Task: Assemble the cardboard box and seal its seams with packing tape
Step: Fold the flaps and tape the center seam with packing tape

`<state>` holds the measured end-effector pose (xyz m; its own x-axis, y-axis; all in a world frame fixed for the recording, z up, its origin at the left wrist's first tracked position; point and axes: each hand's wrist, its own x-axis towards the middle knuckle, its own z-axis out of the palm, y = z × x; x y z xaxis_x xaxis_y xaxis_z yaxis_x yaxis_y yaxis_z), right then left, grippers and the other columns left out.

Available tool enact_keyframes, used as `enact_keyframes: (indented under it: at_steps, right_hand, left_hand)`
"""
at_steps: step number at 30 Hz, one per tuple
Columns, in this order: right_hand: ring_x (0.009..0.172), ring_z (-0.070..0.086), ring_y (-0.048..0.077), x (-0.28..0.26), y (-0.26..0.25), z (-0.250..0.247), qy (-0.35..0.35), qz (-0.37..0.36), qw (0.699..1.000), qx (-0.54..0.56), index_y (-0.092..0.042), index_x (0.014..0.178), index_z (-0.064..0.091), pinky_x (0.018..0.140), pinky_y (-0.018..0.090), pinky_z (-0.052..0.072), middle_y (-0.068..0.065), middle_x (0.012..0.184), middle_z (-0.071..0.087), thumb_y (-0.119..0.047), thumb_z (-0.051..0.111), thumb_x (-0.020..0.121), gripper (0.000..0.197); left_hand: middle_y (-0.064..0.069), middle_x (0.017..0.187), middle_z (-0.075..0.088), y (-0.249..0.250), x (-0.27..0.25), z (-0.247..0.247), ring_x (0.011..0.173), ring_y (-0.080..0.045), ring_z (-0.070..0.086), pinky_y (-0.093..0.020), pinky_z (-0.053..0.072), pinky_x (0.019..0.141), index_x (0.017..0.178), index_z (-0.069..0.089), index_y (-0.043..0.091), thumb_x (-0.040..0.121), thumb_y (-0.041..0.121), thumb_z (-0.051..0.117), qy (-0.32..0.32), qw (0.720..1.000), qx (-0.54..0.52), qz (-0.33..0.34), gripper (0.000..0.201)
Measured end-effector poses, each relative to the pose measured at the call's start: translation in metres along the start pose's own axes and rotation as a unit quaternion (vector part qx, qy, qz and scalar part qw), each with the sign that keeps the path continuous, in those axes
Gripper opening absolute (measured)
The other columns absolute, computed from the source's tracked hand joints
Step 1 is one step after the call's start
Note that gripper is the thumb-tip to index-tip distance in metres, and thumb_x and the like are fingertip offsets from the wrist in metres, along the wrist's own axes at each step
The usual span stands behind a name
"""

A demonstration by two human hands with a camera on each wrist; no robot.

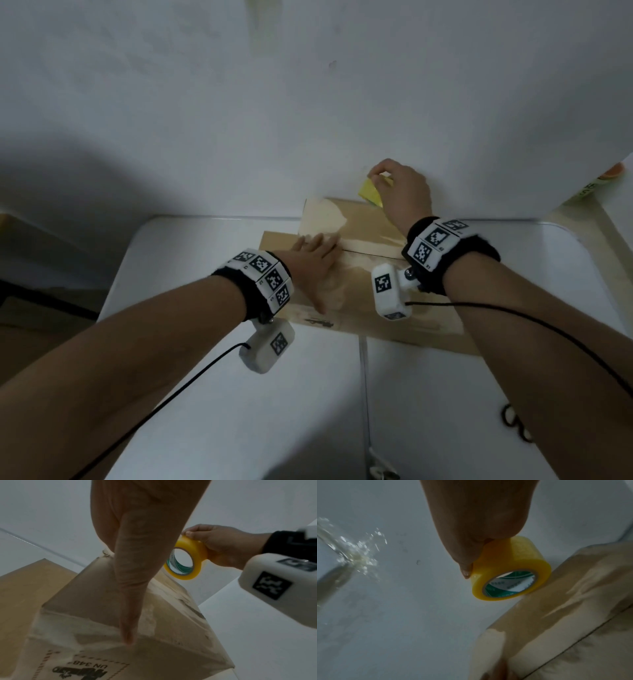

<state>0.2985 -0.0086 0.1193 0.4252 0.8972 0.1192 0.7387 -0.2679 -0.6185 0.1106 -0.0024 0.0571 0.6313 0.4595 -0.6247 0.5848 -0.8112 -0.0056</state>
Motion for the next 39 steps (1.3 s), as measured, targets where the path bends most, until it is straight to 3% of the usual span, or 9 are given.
enact_keyframes:
  at_steps: [3, 7, 14, 20, 28, 32, 35, 37, 39]
  right_hand:
    - [0.092, 0.058, 0.027, 0.012, 0.008, 0.009, -0.007, -0.033, 0.997, -0.072, -0.029, 0.099, 0.063, 0.092, 0.040, 0.033, 0.005, 0.100, 0.060, -0.028, 0.047, 0.096, 0.017]
    - [0.091, 0.059, 0.027, 0.027, 0.012, 0.022, -0.026, -0.070, 0.992, -0.106, -0.027, 0.104, 0.064, 0.090, 0.037, 0.028, 0.006, 0.103, 0.060, -0.027, 0.046, 0.097, 0.019]
    - [0.111, 0.059, 0.027, 0.033, 0.010, 0.033, -0.141, -0.037, 0.985, -0.089, -0.026, 0.098, 0.068, 0.100, 0.043, 0.038, 0.002, 0.114, 0.068, -0.026, 0.052, 0.094, 0.017]
    - [0.109, 0.059, 0.029, 0.023, 0.011, 0.027, -0.156, -0.030, 0.985, -0.074, -0.025, 0.096, 0.068, 0.094, 0.046, 0.046, 0.002, 0.112, 0.069, -0.026, 0.052, 0.094, 0.016]
    - [0.108, 0.059, 0.029, -0.004, 0.021, 0.016, -0.151, -0.010, 0.987, -0.045, -0.025, 0.094, 0.069, 0.093, 0.044, 0.046, 0.003, 0.112, 0.068, -0.025, 0.054, 0.092, 0.015]
    - [0.101, 0.063, 0.022, -0.015, 0.018, 0.003, -0.122, -0.030, 0.992, 0.022, -0.027, 0.091, 0.066, 0.089, 0.037, 0.049, 0.000, 0.104, 0.071, -0.030, 0.054, 0.092, 0.013]
    - [0.075, 0.059, 0.021, -0.019, 0.007, -0.013, -0.110, -0.006, 0.988, 0.110, -0.027, 0.087, 0.068, 0.071, 0.028, 0.045, 0.005, 0.083, 0.068, -0.029, 0.055, 0.090, 0.013]
    - [0.080, 0.059, 0.018, -0.023, 0.002, -0.017, -0.141, 0.009, 0.977, 0.159, -0.030, 0.080, 0.068, 0.077, 0.029, 0.046, 0.002, 0.088, 0.069, -0.026, 0.056, 0.088, 0.015]
    - [0.096, 0.062, 0.017, -0.029, 0.001, -0.013, -0.193, 0.011, 0.966, 0.172, -0.034, 0.074, 0.069, 0.090, 0.035, 0.048, -0.006, 0.098, 0.069, -0.026, 0.058, 0.086, 0.018]
  left_hand:
    - [-0.007, 0.157, -0.027, 0.002, 0.005, -0.002, 0.146, -0.034, -0.016, -0.052, 0.003, 0.118, 0.148, -0.023, 0.012, 0.060, 0.071, 0.073, -0.022, 1.000, 0.012, -0.006, 0.144]
    - [-0.009, 0.156, -0.030, 0.003, 0.008, -0.003, 0.145, -0.037, -0.017, -0.055, 0.007, 0.118, 0.147, -0.025, 0.010, 0.063, 0.070, 0.071, -0.042, 0.999, 0.030, -0.003, 0.142]
    - [-0.013, 0.158, -0.022, 0.008, 0.000, -0.008, 0.145, -0.040, -0.011, -0.056, 0.006, 0.117, 0.149, -0.019, 0.006, 0.066, 0.067, 0.071, -0.038, 0.997, 0.070, 0.003, 0.137]
    - [-0.014, 0.159, -0.015, 0.006, -0.006, -0.001, 0.146, -0.038, -0.003, -0.055, 0.013, 0.117, 0.150, -0.013, 0.003, 0.064, 0.072, 0.069, -0.008, 0.995, 0.098, 0.015, 0.137]
    - [-0.012, 0.159, -0.017, 0.013, -0.020, 0.010, 0.147, -0.035, -0.003, -0.053, 0.011, 0.119, 0.149, -0.018, 0.003, 0.065, 0.066, 0.072, -0.018, 0.994, 0.106, 0.032, 0.139]
    - [-0.011, 0.158, -0.021, 0.013, -0.019, 0.006, 0.147, -0.034, -0.005, -0.052, 0.007, 0.119, 0.148, -0.022, 0.004, 0.066, 0.065, 0.072, -0.037, 0.994, 0.096, 0.028, 0.138]
    - [-0.011, 0.158, -0.021, 0.014, -0.021, 0.003, 0.147, -0.034, -0.006, -0.053, 0.007, 0.119, 0.148, -0.021, 0.004, 0.068, 0.065, 0.070, -0.044, 0.994, 0.097, 0.029, 0.136]
    - [-0.011, 0.158, -0.021, 0.015, -0.023, 0.003, 0.147, -0.034, -0.006, -0.053, 0.007, 0.119, 0.148, -0.020, 0.004, 0.069, 0.066, 0.070, -0.047, 0.993, 0.100, 0.030, 0.135]
    - [-0.011, 0.159, -0.019, 0.015, -0.023, 0.003, 0.147, -0.034, -0.006, -0.054, 0.008, 0.118, 0.149, -0.018, 0.004, 0.069, 0.066, 0.070, -0.041, 0.994, 0.095, 0.032, 0.134]
